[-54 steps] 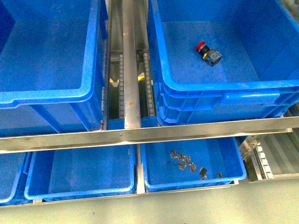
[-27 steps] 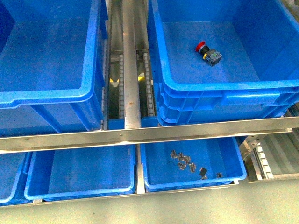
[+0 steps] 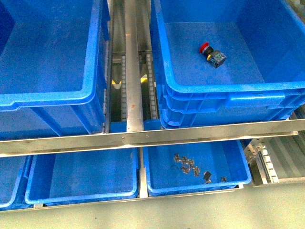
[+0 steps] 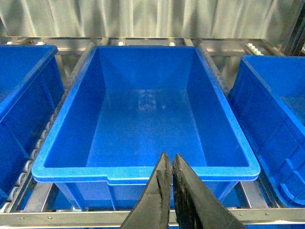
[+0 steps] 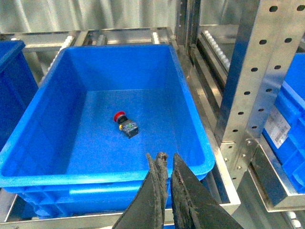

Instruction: Pick red and yellow buttons and place in box

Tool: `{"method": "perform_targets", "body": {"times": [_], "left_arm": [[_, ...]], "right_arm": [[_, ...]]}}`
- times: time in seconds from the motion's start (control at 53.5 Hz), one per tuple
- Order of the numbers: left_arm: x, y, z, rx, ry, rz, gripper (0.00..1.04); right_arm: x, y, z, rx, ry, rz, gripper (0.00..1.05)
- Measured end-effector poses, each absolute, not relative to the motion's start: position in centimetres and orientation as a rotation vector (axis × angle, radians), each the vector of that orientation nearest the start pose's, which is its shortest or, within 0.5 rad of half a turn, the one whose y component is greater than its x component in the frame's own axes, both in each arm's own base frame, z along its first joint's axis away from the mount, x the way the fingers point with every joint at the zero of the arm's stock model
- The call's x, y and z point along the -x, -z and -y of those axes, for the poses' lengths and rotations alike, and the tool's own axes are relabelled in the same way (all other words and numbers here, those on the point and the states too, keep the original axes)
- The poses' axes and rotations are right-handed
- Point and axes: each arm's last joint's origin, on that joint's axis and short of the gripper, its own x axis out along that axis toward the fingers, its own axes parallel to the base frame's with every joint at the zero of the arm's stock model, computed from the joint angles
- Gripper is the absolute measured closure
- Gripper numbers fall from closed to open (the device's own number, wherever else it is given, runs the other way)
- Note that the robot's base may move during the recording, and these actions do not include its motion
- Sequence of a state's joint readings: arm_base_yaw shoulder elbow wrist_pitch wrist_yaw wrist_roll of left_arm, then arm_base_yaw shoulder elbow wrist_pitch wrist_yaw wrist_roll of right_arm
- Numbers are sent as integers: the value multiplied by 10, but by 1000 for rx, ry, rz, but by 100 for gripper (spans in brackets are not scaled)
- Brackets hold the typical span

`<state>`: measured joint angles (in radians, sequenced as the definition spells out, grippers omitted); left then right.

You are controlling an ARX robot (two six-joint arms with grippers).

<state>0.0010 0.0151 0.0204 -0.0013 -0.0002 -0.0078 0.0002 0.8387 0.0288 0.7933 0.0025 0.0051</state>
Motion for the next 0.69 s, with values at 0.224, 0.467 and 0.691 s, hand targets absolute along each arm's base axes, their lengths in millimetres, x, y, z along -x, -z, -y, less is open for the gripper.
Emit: {"method": "perform_targets", "body": {"times": [0.224,0.467,0.691], "left_arm": [[-97,-169,0,8,-1,4,102],[-97,-169,0,8,-1,4,102],[-97,-169,0,8,-1,4,102]], "right_arm": [[-140,-168,0,-5,2,3,101],[-129,-172,0,-5,2,16,101],[-121,-174,0,-5,2,21,101]]}}
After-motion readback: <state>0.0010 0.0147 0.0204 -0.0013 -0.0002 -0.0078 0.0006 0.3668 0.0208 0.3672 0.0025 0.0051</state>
